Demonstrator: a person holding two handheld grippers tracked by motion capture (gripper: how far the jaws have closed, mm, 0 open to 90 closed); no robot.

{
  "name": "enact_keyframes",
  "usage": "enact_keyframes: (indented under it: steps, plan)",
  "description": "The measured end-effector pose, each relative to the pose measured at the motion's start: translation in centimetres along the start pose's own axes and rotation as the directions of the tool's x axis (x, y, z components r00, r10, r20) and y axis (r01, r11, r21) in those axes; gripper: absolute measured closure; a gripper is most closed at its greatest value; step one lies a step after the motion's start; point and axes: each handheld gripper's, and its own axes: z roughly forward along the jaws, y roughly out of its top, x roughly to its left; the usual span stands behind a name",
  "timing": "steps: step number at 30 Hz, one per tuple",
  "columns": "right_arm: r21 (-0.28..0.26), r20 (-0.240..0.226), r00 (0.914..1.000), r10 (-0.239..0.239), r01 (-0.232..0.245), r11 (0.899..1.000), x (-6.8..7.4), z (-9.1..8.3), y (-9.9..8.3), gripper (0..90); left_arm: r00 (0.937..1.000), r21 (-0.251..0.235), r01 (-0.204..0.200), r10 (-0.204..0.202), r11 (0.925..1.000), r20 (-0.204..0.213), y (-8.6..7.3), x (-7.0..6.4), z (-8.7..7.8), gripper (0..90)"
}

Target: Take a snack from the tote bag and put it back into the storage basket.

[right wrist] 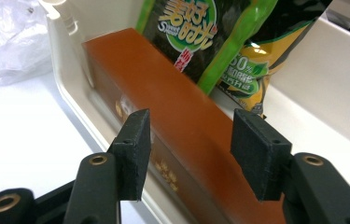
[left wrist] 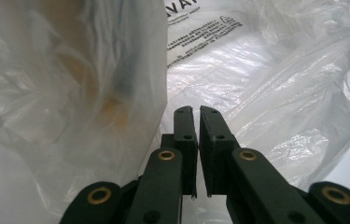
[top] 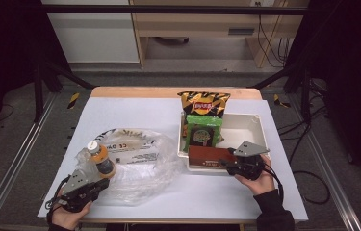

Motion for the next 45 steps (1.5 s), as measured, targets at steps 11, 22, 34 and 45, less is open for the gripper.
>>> enact_keyframes:
  steps: [11,22,34,45]
  plan:
    - [-0.085,0.135,0.9764,0.168,-0.158,0.984,-0.8,-1.4,-0.5,53.1,1.0000,-0.006,0.001,-0.001,1.0000,0.001,0.0,0.0,-0.1,85.1]
    - [-0.039,0.280,0.9150,0.291,-0.292,0.956,-1.7,-2.2,-2.4,81.5,1.0000,-0.011,0.001,-0.001,0.9999,0.003,0.0,0.0,-0.2,85.1]
    - [0.007,0.338,0.8944,0.293,-0.313,0.950,-1.8,-1.4,-2.6,88.8,1.0000,-0.011,0.002,-0.002,0.9999,0.004,0.0,-0.1,-0.2,85.1]
    - [-0.001,0.317,0.9022,0.293,-0.308,0.951,-2.2,-0.3,-2.2,88.3,1.0000,-0.011,0.000,0.000,0.9999,0.006,0.1,-0.1,-0.1,85.1]
